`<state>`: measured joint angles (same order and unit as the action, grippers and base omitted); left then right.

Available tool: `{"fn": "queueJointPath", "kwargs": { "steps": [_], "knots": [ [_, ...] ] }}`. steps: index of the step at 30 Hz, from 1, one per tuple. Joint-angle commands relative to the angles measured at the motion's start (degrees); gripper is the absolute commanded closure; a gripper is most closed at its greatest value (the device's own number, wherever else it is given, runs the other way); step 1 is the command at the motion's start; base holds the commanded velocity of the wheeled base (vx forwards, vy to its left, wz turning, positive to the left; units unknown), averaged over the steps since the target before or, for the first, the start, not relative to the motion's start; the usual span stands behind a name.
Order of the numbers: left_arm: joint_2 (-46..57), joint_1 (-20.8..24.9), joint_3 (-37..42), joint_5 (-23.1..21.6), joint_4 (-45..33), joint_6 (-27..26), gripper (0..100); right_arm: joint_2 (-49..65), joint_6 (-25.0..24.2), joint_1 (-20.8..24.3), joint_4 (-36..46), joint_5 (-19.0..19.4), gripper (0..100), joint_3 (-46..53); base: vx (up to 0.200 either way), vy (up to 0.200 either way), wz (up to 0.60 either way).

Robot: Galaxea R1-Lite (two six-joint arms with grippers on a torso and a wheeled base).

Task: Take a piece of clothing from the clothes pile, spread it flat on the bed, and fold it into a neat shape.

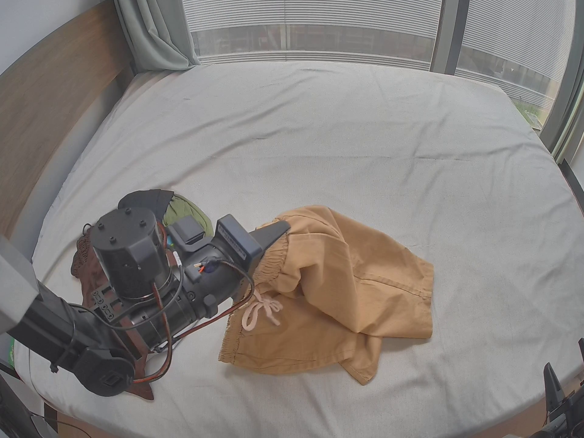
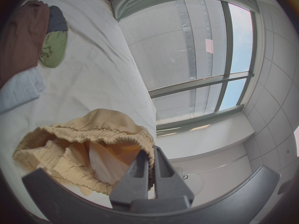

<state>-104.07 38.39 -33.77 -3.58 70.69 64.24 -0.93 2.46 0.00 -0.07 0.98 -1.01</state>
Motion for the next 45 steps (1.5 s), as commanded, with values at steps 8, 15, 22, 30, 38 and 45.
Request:
{"fn": "queueJointPath", "kwargs": {
  "steps": [8,15,22,30,38,45],
  "knots": [
    [-1.1,-5.7,9.5,-0.1,7.9,-5.7,100,0.9,0.1,0.0,0.0,0.0,0,1.0,0.0,0.0,0.0],
    [-1.1,-9.9,11.8,0.0,10.4,-5.9,100,0.9,0.2,0.0,0.0,0.0,0,1.0,0.0,0.0,0.0],
    [-2.1,-14.7,12.4,0.0,13.4,-6.9,100,0.9,0.1,0.0,0.0,0.0,0,1.0,0.0,0.0,0.0],
    [-2.4,-21.8,17.5,-10.2,16.1,-8.3,100,0.9,-0.3,0.0,-0.1,0.1,0,1.0,0.0,0.0,0.0],
    [-7.5,-24.4,19.9,-12.3,17.9,-17.5,100,0.9,-0.2,0.0,0.0,0.0,0,1.0,0.0,0.0,0.0],
    [-11.7,-25.9,18.1,-11.8,18.0,-24.1,100,0.9,0.0,0.0,0.1,0.0,0,0.9,0.0,0.0,0.0]
  ]
}}
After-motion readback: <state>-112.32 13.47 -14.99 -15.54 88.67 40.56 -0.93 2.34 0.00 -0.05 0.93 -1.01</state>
